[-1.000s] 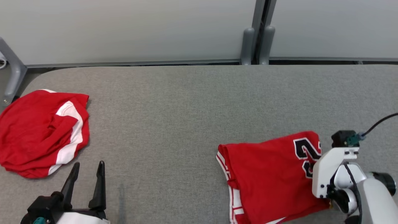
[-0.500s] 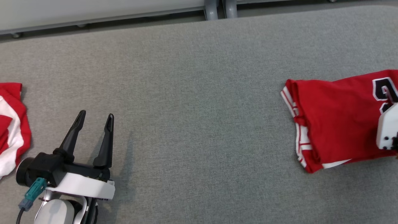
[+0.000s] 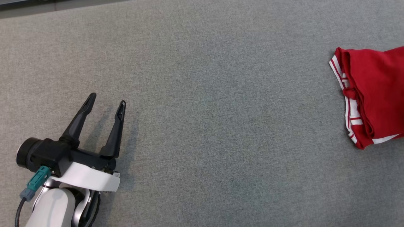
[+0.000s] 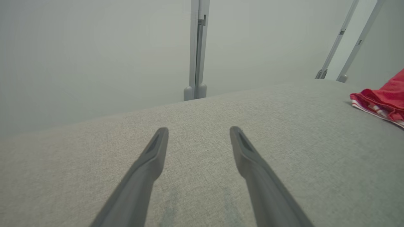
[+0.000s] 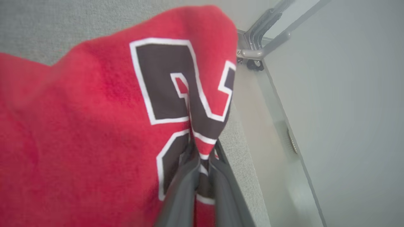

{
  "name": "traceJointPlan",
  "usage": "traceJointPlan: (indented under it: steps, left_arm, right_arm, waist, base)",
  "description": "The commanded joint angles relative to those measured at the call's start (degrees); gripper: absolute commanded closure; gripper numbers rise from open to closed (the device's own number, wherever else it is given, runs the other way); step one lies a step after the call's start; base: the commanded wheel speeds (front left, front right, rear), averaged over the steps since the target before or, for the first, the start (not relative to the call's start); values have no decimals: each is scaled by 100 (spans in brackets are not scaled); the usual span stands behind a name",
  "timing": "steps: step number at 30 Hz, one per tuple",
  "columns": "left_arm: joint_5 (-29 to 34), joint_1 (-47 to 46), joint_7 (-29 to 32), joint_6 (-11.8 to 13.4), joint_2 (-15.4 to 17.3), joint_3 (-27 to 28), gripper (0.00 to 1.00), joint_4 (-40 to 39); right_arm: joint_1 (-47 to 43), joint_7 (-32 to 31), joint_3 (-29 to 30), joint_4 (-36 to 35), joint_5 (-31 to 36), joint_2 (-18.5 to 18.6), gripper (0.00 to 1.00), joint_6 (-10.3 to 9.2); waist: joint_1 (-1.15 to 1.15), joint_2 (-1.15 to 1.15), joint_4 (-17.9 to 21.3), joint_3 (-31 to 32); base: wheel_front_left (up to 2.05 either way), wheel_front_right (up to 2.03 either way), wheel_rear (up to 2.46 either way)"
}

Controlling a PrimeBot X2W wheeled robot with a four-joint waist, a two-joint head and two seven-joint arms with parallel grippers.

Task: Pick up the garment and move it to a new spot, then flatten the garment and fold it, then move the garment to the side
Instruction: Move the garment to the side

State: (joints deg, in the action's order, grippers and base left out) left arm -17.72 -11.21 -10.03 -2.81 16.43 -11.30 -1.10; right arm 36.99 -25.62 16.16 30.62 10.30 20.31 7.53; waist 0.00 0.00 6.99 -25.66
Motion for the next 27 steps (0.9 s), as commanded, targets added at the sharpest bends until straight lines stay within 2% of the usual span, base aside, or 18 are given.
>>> traceJointPlan:
  steps: [1,5,9,10,11,12,13,21,27]
  left_arm:
    - [-7,-123,23,-22,58,18,0,-36]
    - [-51,-162,-16,-41,39,-24,0,22]
    - [-100,-150,-75,-52,23,-29,0,130]
    - [-110,-152,-94,-58,20,-36,0,167]
    - [-119,-156,-110,-55,16,-45,0,200]
    - [-121,-164,-118,-62,6,-53,0,240]
    - [-133,-177,-123,-67,-4,-66,0,277]
    - [-180,-135,-318,-24,-129,-70,0,564]
    - [-107,218,-460,119,-163,25,0,865]
  right_arm:
    - [84,89,-134,-31,63,94,100,-7]
    - [137,407,-60,-166,393,249,100,-6]
    - [84,521,28,-292,622,156,100,-5]
    - [61,531,40,-307,649,122,97,-5]
    - [35,539,47,-314,675,81,71,-5]
    - [23,584,39,-316,677,50,52,-5]
    - [24,623,53,-310,685,53,0,-5]
    - [-156,970,-12,-405,550,-167,0,-5]
    - [-709,1487,-149,-833,-144,-787,0,-4]
  waist:
    - [0,0,20,-35]
    - [0,0,-27,-52]
    - [0,0,-40,-30]
    - [0,0,-47,-24]
    - [0,0,-54,-14]
    - [0,0,-63,-4]
    - [0,0,-72,10]
    - [0,0,-196,366]
    - [0,0,-322,993]
  base:
    - [0,0,0]
    - [0,0,0]
    - [0,0,0]
    - [0,0,0]
    - [0,0,0]
    - [0,0,0]
    - [0,0,0]
    - [0,0,0]
    - [0,0,0]
